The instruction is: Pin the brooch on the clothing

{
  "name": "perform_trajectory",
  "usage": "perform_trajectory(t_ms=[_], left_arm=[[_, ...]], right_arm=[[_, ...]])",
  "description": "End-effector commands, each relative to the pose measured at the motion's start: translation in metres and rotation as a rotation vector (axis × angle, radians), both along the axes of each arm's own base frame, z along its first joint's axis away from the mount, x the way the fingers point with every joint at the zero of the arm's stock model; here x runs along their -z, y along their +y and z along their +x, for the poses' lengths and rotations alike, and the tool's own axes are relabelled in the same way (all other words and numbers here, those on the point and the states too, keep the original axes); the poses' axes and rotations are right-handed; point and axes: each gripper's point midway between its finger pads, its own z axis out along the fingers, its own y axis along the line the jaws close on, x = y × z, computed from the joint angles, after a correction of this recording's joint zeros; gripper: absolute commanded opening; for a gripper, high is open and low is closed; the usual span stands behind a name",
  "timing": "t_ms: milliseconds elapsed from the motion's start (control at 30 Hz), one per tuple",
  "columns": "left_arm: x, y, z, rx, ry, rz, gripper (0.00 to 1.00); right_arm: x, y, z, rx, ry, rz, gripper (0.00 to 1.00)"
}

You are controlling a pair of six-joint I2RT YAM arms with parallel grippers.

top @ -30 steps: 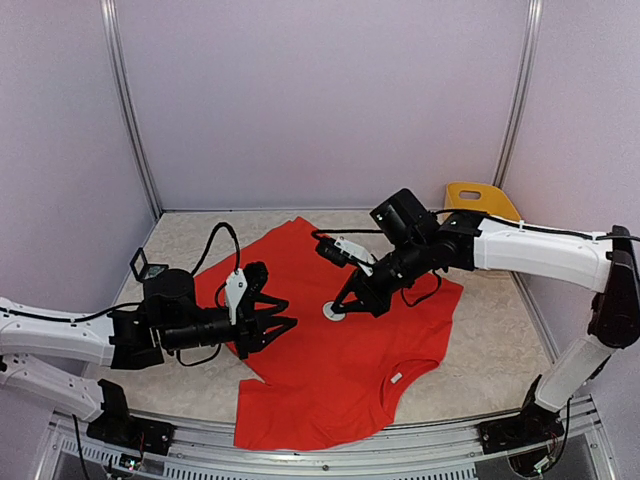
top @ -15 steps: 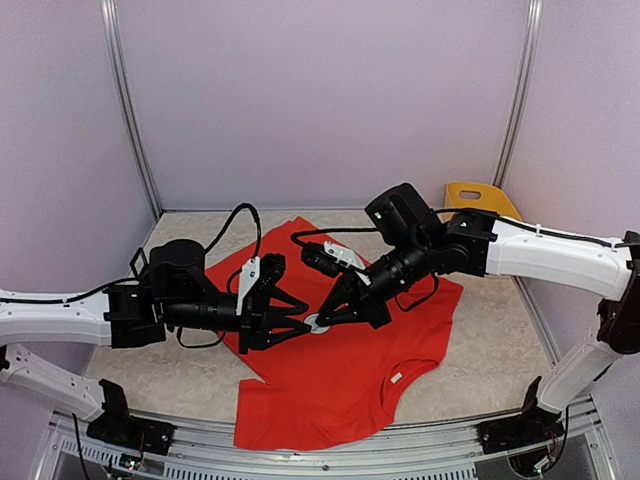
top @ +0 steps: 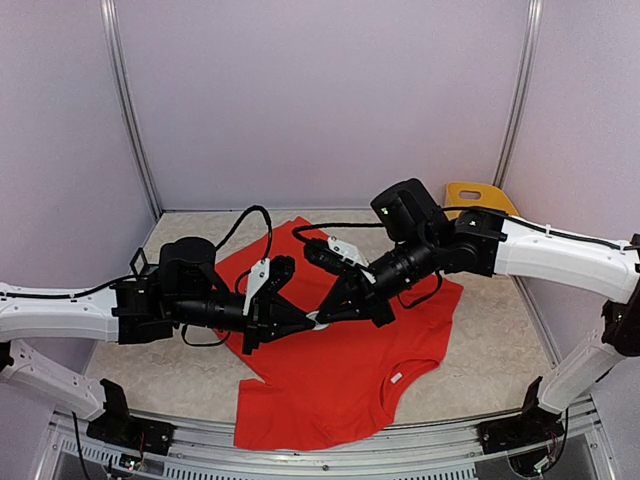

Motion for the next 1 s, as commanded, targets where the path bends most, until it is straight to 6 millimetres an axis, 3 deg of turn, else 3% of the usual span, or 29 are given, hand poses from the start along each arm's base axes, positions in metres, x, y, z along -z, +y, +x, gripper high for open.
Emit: perform_trajectory(t_ms=[0, 133, 167, 267, 333, 367, 433, 533, 667, 800, 967], left_arm=[[-0.017, -0.001, -0.003, 0.02, -0.029, -0.039, 0.01], [-0.015, -0.001, -0.002, 0.017, -0.025, -0.039, 0.0], [-0.016, -0.001, -0.001, 0.007, -0.027, -0.044, 0.0], [-0.021, 0.001, 0.004, -0.035, -0.03, -0.093, 0.0], [-0.034, 0.003, 0.006, -0.056, -0.039, -0.17, 0.0], [-0.039, 0.005, 0.005, -0.061, -0.045, -0.21, 0.0], [-0.05, 0.01, 0.0, -0.068, -0.047, -0.297, 0.0], [-0.063, 0.015, -0.005, -0.094, -0.075, -0.389, 0.0], [-0.062, 0.011, -0.006, -0.094, -0.074, -0.392, 0.0], [-0.06, 0.009, -0.006, -0.09, -0.073, -0.381, 0.0], [-0.06, 0.01, -0.006, -0.095, -0.075, -0.375, 0.0]], right_arm=[[-0.011, -0.001, -0.005, -0.011, -0.019, 0.035, 0.0], [-0.013, 0.0, -0.005, -0.011, -0.024, 0.045, 0.0], [-0.014, 0.0, -0.004, -0.006, -0.029, 0.051, 0.08], [-0.024, -0.003, 0.002, 0.033, -0.073, 0.096, 0.44], [-0.032, -0.008, 0.01, 0.076, -0.087, 0.15, 0.63], [-0.039, -0.011, 0.013, 0.086, -0.084, 0.196, 0.71], [-0.049, -0.016, 0.013, 0.091, -0.051, 0.291, 0.77], [-0.057, -0.018, 0.014, 0.115, -0.014, 0.398, 0.73], [-0.063, -0.011, 0.008, 0.08, 0.06, 0.455, 0.54], [-0.052, 0.0, 0.002, 0.038, 0.079, 0.421, 0.4], [-0.047, 0.005, 0.003, 0.032, 0.09, 0.404, 0.15]])
